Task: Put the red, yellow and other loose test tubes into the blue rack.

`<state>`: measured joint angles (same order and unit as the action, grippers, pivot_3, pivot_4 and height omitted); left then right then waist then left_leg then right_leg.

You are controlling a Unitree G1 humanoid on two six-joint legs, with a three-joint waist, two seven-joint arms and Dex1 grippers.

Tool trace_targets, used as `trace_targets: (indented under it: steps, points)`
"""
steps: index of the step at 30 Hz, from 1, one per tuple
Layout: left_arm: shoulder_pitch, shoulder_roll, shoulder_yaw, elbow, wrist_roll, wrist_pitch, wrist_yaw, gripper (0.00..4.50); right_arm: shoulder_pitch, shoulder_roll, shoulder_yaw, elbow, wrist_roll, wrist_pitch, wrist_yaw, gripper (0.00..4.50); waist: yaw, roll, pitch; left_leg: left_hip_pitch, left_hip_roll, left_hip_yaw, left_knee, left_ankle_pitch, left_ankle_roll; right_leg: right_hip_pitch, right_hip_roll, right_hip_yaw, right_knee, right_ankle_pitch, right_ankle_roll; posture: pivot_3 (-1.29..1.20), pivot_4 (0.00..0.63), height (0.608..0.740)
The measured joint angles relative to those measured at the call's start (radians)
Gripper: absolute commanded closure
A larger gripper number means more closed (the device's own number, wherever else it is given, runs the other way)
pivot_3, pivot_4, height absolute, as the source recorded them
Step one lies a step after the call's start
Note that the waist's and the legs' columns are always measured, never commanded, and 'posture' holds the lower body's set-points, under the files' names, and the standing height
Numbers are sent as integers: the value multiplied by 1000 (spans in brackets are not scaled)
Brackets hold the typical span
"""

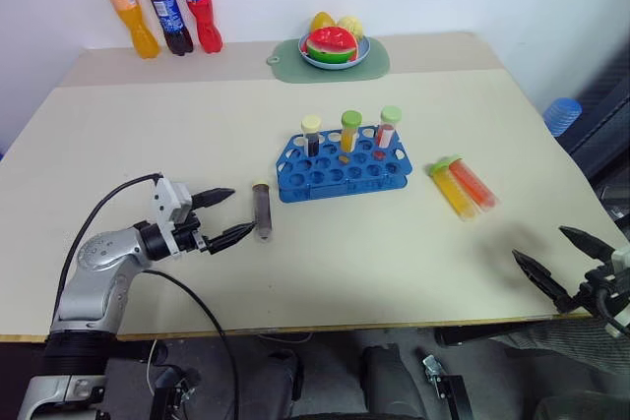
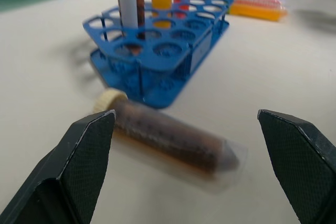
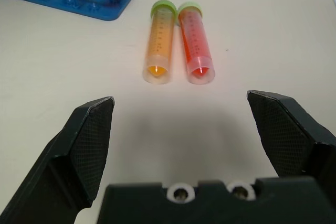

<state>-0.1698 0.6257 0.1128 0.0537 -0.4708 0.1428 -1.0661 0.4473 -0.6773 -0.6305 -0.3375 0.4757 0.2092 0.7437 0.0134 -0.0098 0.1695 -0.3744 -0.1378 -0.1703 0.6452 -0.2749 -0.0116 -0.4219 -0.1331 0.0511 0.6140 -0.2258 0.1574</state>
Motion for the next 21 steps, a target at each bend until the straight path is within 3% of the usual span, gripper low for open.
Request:
trace_targets:
  steps: [13, 21]
  points:
    - [-24, 3, -8, -19, 0, 29, -40, 35, -66, 0, 35, -20, -2, 29, -11, 0, 1, 0, 0, 0, 0, 0, 0, 0, 0, 0, 0, 0, 0, 0, 0, 0, 150, 740]
    - [-55, 48, -64, -78, -2, 72, -150, 35, -342, -123, 138, 13, -29, 189, -78, 0, -1, 1, 1, -1, 0, 1, 0, 0, 0, -1, 0, 0, 0, 0, 0, 0, 150, 740]
